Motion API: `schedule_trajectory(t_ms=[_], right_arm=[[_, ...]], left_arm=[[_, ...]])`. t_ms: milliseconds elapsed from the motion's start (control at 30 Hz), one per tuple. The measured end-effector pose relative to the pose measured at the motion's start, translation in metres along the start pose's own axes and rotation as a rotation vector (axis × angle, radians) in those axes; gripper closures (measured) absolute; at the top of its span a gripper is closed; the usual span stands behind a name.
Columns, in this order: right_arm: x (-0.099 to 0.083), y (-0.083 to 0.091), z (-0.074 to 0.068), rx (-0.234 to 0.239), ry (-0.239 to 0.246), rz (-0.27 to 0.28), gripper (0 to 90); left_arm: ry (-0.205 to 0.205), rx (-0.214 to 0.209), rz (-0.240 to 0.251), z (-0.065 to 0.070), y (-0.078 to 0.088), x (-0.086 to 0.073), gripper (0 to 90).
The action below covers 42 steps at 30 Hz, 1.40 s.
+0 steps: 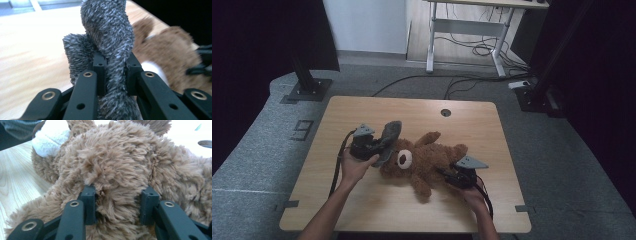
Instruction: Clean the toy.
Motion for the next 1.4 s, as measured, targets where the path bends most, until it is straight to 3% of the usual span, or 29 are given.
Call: schedule_trajectory(t_ms=[167,267,333,433,567,667,733,867,1000,1067,1167,1233,1333,1400], right_arm=[[0.000,0.000,0.000,0.003,0.001,0.001,58.0],[0.000,0.000,0.000,0.000,0.004,0.002,57.9],[0.000,0.000,-0.001,0.001,0.008,0.001,57.9],[0.000,-0.001,-0.001,0.001,0.011,0.000,57.9],[0.000,-0.001,-0.002,-0.001,0.007,0.001,58.0],[0.000,-0.001,-0.002,-0.001,0.007,0.000,58.0],[0.000,0.000,-0.001,0.001,0.004,-0.001,58.0],[0.000,-0.001,-0.001,0.005,-0.001,0.002,58.1],[0.000,-0.001,-0.001,0.003,-0.005,0.002,58.2],[0.000,0.000,-0.001,0.004,-0.005,0.001,58.2],[-0.001,0.000,0.000,0.006,-0.009,0.001,58.2],[0.000,0.000,0.000,0.007,-0.011,0.003,58.2],[0.000,0.000,0.000,0.010,-0.012,0.005,58.2],[-0.001,0.000,0.001,0.014,-0.014,0.005,58.2]], left_arm=[[-0.063,-0.021,-0.040,0.028,-0.018,0.017,75.3],[-0.074,-0.015,-0.104,0.032,-0.037,0.017,75.0],[-0.053,-0.028,-0.138,0.028,-0.046,0.014,74.8],[-0.027,-0.051,-0.146,0.018,-0.045,0.010,75.2],[0.024,-0.019,-0.129,-0.004,-0.037,0.003,75.5],[0.058,0.054,-0.131,-0.027,-0.029,-0.007,75.9],[0.080,0.063,-0.144,-0.038,-0.028,-0.018,76.0],[0.091,0.084,-0.183,-0.048,-0.030,-0.043,76.2],[0.084,0.090,-0.193,-0.046,-0.031,-0.064,76.2],[0.076,0.103,-0.214,-0.047,-0.032,-0.074,76.2],[0.087,0.091,-0.252,-0.050,-0.034,-0.088,76.1],[0.091,0.078,-0.228,-0.049,-0.029,-0.088,76.1],[0.062,0.060,-0.140,-0.035,-0.010,-0.075,76.2],[0.033,0.003,-0.078,-0.017,0.004,-0.065,76.2]])
Point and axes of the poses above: each handheld gripper's, and its own axes: y roughly backward along the jaws, x roughly out of its top, z roughly to its right, the point moved 8 cm from there along -y, roughly forward along the jaws, and after that the axes turned 12 degrees about -z, right-handed, at the moved point
